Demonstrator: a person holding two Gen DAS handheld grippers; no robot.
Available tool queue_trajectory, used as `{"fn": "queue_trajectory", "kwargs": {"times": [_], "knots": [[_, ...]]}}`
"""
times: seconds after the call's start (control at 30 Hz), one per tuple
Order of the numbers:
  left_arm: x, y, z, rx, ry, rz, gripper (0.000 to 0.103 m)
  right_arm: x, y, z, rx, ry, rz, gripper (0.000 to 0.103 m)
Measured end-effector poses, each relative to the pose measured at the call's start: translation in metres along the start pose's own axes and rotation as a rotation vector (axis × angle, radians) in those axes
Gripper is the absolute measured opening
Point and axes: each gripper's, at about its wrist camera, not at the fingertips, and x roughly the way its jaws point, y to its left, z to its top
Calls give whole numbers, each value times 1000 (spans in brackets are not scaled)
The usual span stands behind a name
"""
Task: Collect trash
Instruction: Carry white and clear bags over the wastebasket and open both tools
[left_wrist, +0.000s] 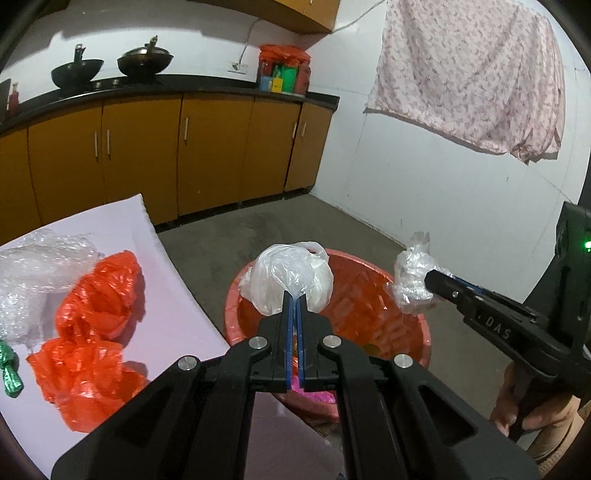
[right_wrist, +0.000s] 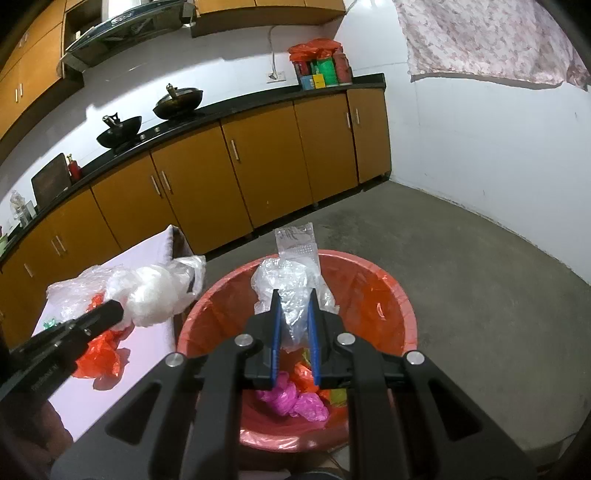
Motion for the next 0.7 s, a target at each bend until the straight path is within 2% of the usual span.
{"fn": "queue_trajectory", "kwargs": {"times": [0.3, 0.43, 0.47, 0.57, 0.6, 0.7], "knots": [[21, -11, -3, 15, 51, -22, 2, 12, -9, 2, 20, 6, -2, 14], [31, -11, -5, 3, 88, -35, 4, 13, -11, 4, 27, 0, -6, 22], [32, -9, -5, -5, 95, -39, 5, 12, -12, 3, 27, -4, -10, 28], [30, -2, -6, -28, 101, -31, 28, 11, -16, 2, 35, -6, -20, 33], [28, 1, -7, -34, 94, -22, 40, 10, -17, 1, 40, -6, -21, 33], [21, 9, -9, -53, 85, -7, 43, 8, -20, -1, 47, -7, -28, 34]]}}
